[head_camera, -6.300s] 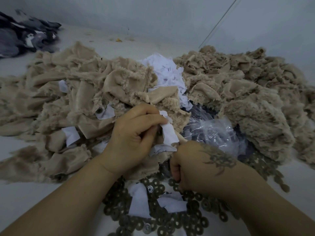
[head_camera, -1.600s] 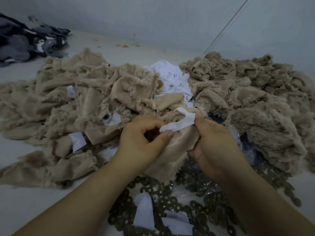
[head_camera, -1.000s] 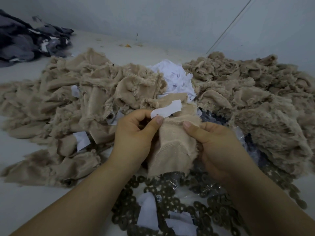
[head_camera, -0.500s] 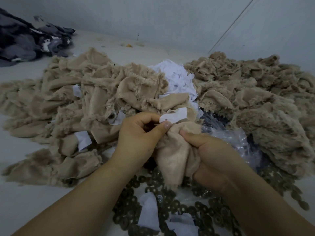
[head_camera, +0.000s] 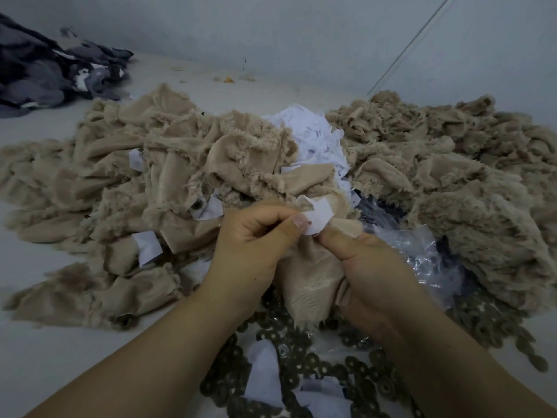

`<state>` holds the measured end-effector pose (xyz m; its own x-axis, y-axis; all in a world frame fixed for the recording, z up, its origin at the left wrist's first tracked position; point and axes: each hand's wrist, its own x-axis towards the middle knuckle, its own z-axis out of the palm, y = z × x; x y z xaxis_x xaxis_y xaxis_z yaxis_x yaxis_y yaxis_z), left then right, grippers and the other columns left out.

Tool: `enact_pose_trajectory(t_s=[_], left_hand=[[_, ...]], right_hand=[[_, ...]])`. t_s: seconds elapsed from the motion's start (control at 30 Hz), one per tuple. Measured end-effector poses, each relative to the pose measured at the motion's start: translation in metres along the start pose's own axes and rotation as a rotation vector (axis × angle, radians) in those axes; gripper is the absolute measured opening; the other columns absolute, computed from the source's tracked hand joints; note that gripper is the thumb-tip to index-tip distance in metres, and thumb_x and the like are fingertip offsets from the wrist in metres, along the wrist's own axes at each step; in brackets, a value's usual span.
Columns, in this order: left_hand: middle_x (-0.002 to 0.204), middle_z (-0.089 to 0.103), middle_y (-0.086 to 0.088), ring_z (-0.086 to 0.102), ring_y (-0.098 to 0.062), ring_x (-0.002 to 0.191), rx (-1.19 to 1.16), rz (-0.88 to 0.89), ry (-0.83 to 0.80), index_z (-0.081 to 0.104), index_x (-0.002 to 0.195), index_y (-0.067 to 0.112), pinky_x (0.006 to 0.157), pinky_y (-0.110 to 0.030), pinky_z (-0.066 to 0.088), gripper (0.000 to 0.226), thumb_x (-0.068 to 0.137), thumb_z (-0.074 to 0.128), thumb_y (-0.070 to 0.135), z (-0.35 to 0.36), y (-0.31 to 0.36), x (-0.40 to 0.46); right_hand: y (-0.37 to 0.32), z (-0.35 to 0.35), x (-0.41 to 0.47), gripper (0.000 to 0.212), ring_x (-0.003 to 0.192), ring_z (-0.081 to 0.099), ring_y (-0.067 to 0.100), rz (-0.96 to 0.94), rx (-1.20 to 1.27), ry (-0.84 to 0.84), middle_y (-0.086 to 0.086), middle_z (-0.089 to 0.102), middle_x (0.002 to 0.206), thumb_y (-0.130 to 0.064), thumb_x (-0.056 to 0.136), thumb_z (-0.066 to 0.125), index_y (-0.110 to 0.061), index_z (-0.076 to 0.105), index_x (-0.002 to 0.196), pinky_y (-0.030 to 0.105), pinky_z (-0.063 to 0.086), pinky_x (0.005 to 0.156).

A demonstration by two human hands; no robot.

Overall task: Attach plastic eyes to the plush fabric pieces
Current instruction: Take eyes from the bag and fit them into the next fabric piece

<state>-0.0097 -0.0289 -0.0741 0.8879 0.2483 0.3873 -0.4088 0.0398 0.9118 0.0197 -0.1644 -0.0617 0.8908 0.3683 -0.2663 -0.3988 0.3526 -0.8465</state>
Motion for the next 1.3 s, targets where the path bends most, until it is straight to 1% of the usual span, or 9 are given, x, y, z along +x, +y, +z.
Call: enact_pose_trajectory(t_s=[0.2,0.47,0.73,0.83,0.93,1.0,1.07,1.17,1.3], left_hand=[[0.056,0.065,0.0,0.055,-0.007,0.052,0.119,-0.074,0.107,0.074,0.068,0.015,0.052,-0.018,0.047,0.019,0.086,0.072,0.008,0.006,-0.004,-0.004],[0.064,0.066,-0.013,0.056,-0.015,0.055,0.156,-0.114,0.157,0.07,0.07,0.014,0.051,-0.024,0.05,0.014,0.082,0.076,0.012,0.003,-0.007,-0.001],[0.064,0.07,0.0,0.062,-0.008,0.058,0.134,-0.178,0.078,0.075,0.067,0.023,0.053,-0.02,0.049,0.016,0.083,0.075,0.018,-0.004,-0.006,0.005],[0.061,0.068,0.0,0.059,-0.009,0.057,0.151,-0.115,0.082,0.074,0.066,0.022,0.055,-0.021,0.049,0.021,0.086,0.073,0.014,-0.009,0.001,0.009],[0.068,0.071,-0.009,0.061,-0.017,0.062,0.177,-0.076,0.091,0.076,0.069,0.021,0.059,-0.03,0.053,0.016,0.084,0.075,0.015,-0.019,0.015,0.017],[0.067,0.072,-0.004,0.063,-0.013,0.061,0.19,-0.063,0.023,0.076,0.069,0.021,0.058,-0.026,0.054,0.013,0.081,0.076,0.017,-0.028,0.027,0.022],[0.065,0.072,-0.001,0.064,-0.009,0.059,0.211,-0.064,-0.061,0.076,0.068,0.019,0.057,-0.019,0.052,0.01,0.078,0.076,0.021,-0.035,0.035,0.024],[0.067,0.072,-0.003,0.063,-0.01,0.06,0.242,-0.077,-0.133,0.076,0.066,0.018,0.059,-0.02,0.052,0.013,0.068,0.075,0.031,-0.04,0.037,0.026],[0.067,0.071,0.0,0.062,-0.009,0.062,0.164,-0.148,-0.125,0.076,0.064,0.022,0.058,-0.023,0.052,0.01,0.066,0.076,0.032,-0.042,0.023,0.024]], right_hand=[[0.001,0.0,-0.001,0.037,0.1,0.073,0.033,0.008,0.005,-0.001,0.02,0.075,0.106,-0.019,0.077,0.072,0.002,0.073,0.108,0.043,0.057,0.091],[0.001,0.001,-0.001,0.034,0.101,0.072,0.035,0.016,0.012,0.055,0.022,0.074,0.106,-0.018,0.082,0.067,0.003,0.071,0.109,0.047,0.055,0.094],[-0.004,0.001,-0.001,0.032,0.117,0.06,0.051,0.032,-0.021,0.116,0.034,0.066,0.116,-0.019,0.094,0.062,0.006,0.068,0.114,0.063,0.043,0.106],[-0.009,0.001,-0.003,0.035,0.113,0.067,0.037,0.051,0.062,0.024,0.026,0.07,0.117,-0.017,0.088,0.061,0.002,0.068,0.116,0.053,0.047,0.106],[-0.016,-0.002,-0.009,0.062,0.125,0.057,0.041,0.1,0.107,-0.228,0.027,0.062,0.131,-0.004,0.065,0.054,0.001,0.061,0.126,0.059,0.042,0.108],[-0.019,-0.003,-0.013,0.067,0.117,0.064,0.041,0.16,-0.1,-0.372,0.023,0.067,0.125,0.006,0.063,0.046,-0.002,0.058,0.128,0.056,0.054,0.095],[-0.016,-0.003,-0.015,0.044,0.093,0.075,0.021,0.152,-0.569,-0.411,0.007,0.077,0.1,0.01,0.074,0.053,-0.01,0.065,0.112,0.035,0.063,0.075],[-0.006,-0.006,-0.01,0.019,0.073,0.066,0.004,-0.228,-1.469,-0.239,-0.008,0.07,0.079,-0.008,0.079,0.068,-0.027,0.065,0.082,0.014,0.054,0.064],[-0.019,-0.017,-0.005,0.016,0.054,0.058,-0.002,-0.311,-1.665,-0.018,-0.014,0.063,0.056,-0.024,0.072,0.07,-0.025,0.061,0.059,0.014,0.039,0.044]])
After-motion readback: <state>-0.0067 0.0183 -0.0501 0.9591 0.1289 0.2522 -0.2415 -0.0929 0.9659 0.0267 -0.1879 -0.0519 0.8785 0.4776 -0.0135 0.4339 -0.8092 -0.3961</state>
